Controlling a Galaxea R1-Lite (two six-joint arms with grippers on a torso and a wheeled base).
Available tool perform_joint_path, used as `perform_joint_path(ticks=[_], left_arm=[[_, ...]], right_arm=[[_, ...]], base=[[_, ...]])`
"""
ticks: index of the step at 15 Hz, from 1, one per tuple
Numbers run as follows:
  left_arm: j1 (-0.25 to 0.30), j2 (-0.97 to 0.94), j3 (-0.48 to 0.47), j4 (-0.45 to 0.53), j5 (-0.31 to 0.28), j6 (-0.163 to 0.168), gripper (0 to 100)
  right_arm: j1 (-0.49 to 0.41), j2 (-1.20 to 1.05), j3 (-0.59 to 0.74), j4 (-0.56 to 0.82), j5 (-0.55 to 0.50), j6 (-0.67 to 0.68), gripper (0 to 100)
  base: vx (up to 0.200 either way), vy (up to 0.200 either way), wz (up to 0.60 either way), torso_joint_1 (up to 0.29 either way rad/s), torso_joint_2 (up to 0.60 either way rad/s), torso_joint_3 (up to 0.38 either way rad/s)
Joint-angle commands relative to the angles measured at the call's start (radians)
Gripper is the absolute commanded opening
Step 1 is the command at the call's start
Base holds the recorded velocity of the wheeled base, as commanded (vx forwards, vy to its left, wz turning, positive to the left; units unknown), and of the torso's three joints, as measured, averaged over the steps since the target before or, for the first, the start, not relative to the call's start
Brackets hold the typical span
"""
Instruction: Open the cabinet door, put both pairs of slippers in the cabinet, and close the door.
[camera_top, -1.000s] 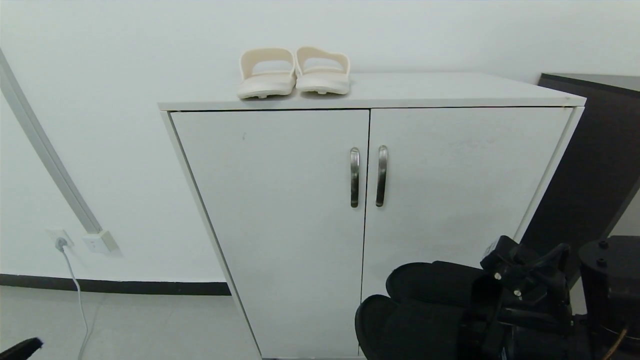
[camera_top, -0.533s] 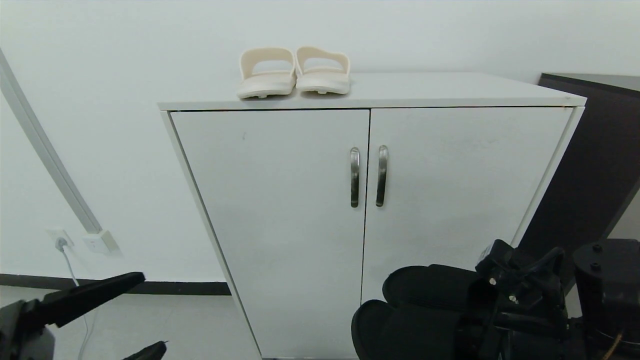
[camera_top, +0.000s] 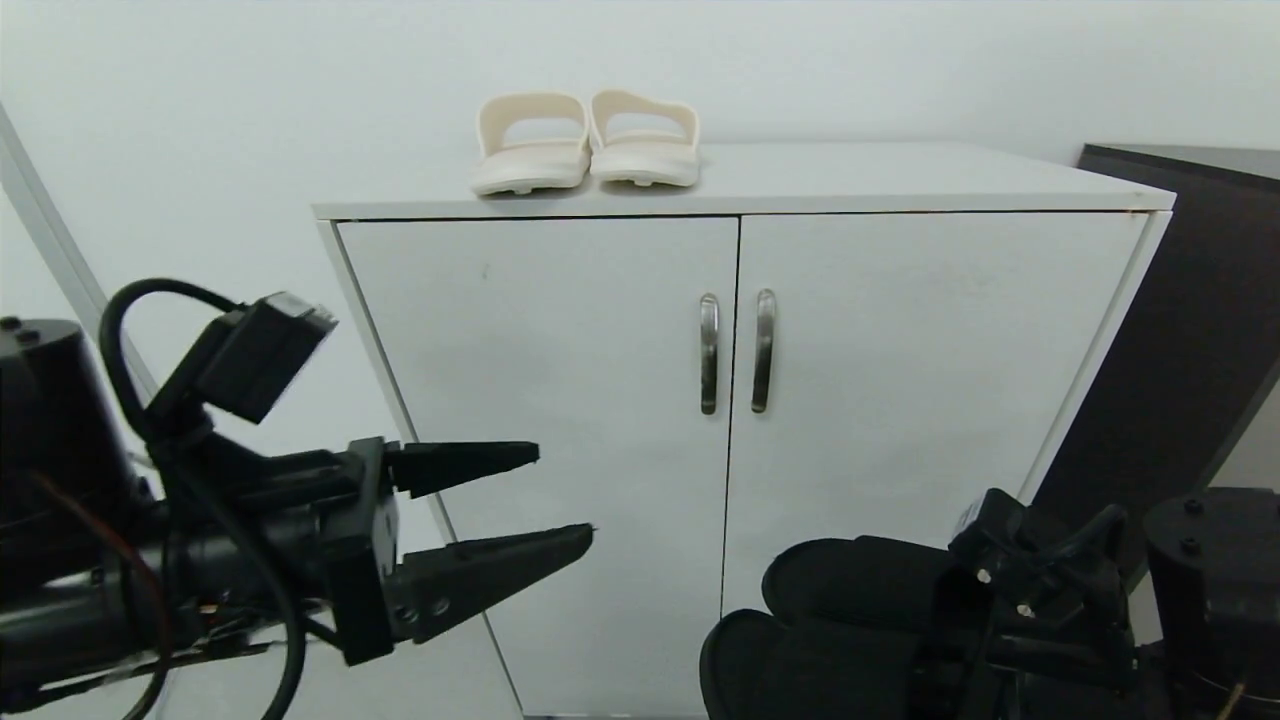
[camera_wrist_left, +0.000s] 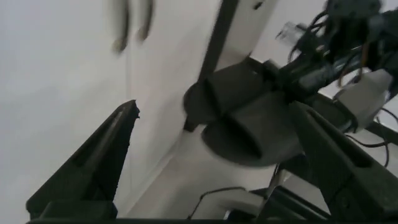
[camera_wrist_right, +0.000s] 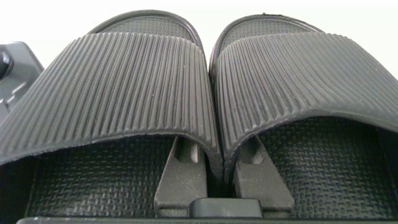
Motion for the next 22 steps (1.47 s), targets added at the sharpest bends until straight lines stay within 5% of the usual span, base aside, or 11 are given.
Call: perform_joint_path(ticks=[1, 5, 9, 22], left_arm=[[-0.094, 0.173, -0.137, -0.015, 0.001, -0.016, 100], [-0.154, 0.373, -0.367, -0.103, -0.020, -0.145, 100], [-0.154, 0.452, -0.503, -0.069, -0.086, -0.205, 100], [-0.182, 0.523, -0.568, -0.073, 0.141, -0.216, 100]], right_arm=[[0.001, -0.005, 0.005, -0.003, -0.001, -0.001, 0], [-0.001, -0.002, 0.014, -0.014, -0.003, 0.001, 0], [-0.002, 0.014, 0.015, -0.015, -0.003, -0.001, 0], [-0.002, 0.032, 0.015, -0.015, -0.003, 0.001, 0]], base=[[0.000, 0.000, 0.00, 0.000, 0.00, 0.000], [0.000, 0.000, 0.00, 0.000, 0.00, 0.000], [0.000, 0.000, 0.00, 0.000, 0.00, 0.000], [0.000, 0.000, 0.00, 0.000, 0.00, 0.000]])
